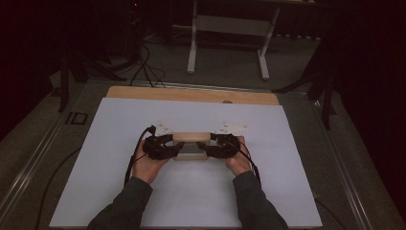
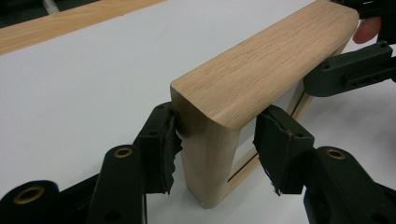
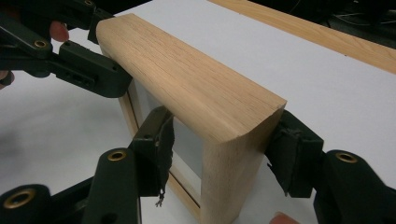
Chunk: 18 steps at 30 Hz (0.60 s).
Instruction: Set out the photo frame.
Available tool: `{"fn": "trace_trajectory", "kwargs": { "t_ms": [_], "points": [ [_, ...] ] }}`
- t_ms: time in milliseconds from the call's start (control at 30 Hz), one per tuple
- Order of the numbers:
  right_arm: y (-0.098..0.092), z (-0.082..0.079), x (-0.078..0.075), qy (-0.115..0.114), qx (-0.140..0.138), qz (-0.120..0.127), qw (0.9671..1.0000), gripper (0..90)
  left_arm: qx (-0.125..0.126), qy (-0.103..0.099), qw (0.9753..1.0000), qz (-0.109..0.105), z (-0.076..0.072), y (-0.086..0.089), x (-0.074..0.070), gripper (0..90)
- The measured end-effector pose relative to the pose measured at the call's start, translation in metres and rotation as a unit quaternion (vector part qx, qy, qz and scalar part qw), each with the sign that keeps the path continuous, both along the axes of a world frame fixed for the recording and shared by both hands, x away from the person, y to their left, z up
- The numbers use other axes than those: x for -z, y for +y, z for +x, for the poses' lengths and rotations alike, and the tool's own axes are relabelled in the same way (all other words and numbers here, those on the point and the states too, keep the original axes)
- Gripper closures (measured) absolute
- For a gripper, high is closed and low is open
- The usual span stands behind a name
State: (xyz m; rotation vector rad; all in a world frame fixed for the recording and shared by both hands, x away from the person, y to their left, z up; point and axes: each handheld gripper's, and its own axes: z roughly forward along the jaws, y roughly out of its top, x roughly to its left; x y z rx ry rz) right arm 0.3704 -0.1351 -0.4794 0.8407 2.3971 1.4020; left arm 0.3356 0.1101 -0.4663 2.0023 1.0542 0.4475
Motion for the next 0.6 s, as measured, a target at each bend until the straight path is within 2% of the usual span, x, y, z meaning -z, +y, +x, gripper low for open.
{"fn": "trace_trajectory", "kwargs": {
  "t_ms": [600],
  "points": [
    [-0.002,0.009,0.004,0.01,0.02,0.02,0.9996,44.5,0.006,0.008,0.9997,-0.024,0.017,0.003,0.003,48.6]
  ]
}}
